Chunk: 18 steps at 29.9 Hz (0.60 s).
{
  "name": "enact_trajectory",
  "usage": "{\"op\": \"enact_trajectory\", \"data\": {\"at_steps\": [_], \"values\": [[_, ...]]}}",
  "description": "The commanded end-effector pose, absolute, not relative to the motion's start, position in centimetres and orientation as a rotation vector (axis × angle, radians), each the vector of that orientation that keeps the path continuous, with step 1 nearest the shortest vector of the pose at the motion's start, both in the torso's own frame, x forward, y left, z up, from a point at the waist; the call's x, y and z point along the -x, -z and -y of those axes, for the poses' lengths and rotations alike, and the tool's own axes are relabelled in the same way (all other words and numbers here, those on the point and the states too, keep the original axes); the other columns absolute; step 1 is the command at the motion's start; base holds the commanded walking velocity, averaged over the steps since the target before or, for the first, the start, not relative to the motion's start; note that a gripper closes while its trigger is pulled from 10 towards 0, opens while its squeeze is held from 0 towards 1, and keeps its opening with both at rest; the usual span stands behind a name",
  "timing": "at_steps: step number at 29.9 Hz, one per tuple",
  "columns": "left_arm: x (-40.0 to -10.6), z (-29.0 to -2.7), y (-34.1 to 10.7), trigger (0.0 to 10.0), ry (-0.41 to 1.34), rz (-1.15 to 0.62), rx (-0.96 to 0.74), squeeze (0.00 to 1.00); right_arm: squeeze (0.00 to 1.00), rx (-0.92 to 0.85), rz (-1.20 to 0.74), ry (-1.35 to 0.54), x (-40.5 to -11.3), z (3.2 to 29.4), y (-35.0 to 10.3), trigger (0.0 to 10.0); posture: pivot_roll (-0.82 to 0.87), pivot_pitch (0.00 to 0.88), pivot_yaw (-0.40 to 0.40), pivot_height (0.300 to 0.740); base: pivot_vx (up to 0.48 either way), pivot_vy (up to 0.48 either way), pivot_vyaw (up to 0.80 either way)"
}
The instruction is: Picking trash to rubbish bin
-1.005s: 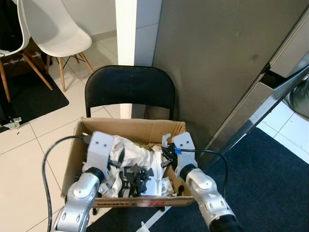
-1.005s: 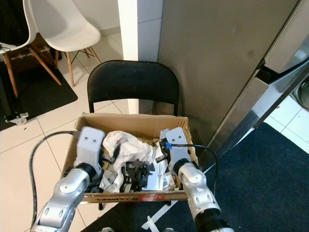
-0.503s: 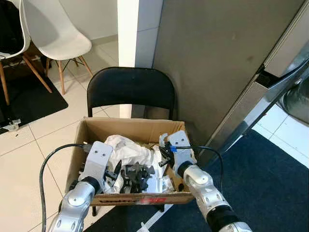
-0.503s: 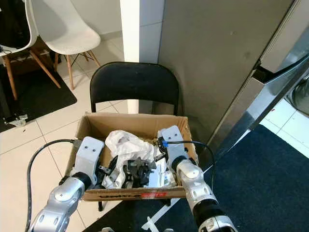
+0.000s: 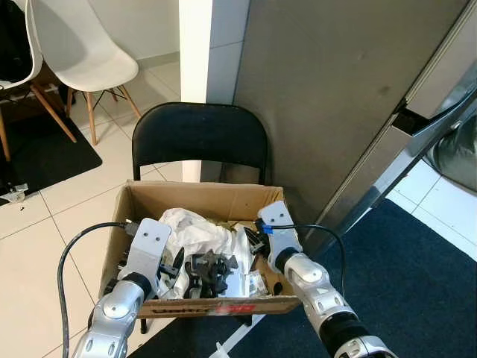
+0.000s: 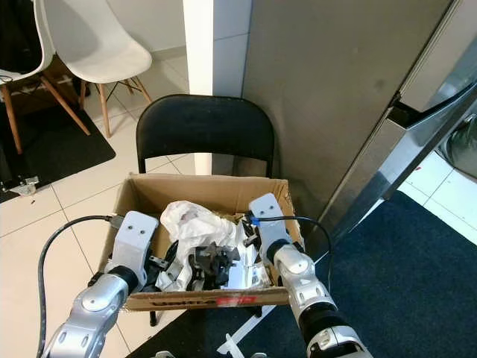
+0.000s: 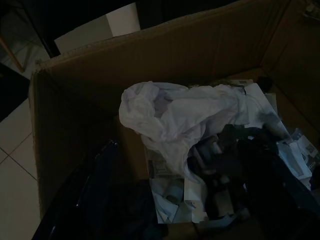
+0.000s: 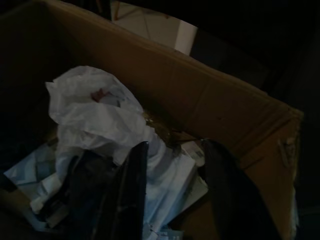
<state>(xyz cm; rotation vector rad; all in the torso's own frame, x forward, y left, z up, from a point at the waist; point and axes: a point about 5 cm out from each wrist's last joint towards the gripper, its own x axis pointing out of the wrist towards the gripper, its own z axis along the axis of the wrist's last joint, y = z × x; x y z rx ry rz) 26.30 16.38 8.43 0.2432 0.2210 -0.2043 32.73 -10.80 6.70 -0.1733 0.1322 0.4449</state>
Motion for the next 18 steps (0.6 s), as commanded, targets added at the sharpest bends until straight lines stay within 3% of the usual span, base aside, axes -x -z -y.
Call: {"op": "enact_trajectory", "data": {"at_steps": [1,10,12,18], "values": [[-26.1,-16.4,-8.5,10.0,0.207,-0.221,-0.254,0.00,0.00,0.178,-0.134,-0.422,-32.7,11.3,-6.5,10.0,0.04,0.097,-0.090,0.740,0.000,0.000,0.00],[-27.1,-17.4,-10.3,10.0,0.049,-0.085,-0.250,0.00,0.00,-0.036,0.002,-0.210,-32.8,13.9,-8.2,10.0,0.03,0.097,-0.093,0.740,0.000,0.000,0.00],[-27.3,-18.0,-12.3,10.0,-0.040,0.053,-0.199,0.00,0.00,-0.141,-0.002,-0.148,-32.0,15.3,-8.1,10.0,0.02,0.099,-0.084,0.740,0.000,0.000,0.00],[-27.1,-17.7,-12.9,10.0,-0.042,0.103,-0.189,0.00,0.00,-0.051,0.066,-0.234,-29.6,14.9,-8.4,10.0,0.00,0.104,-0.073,0.740,0.000,0.000,0.00]]}}
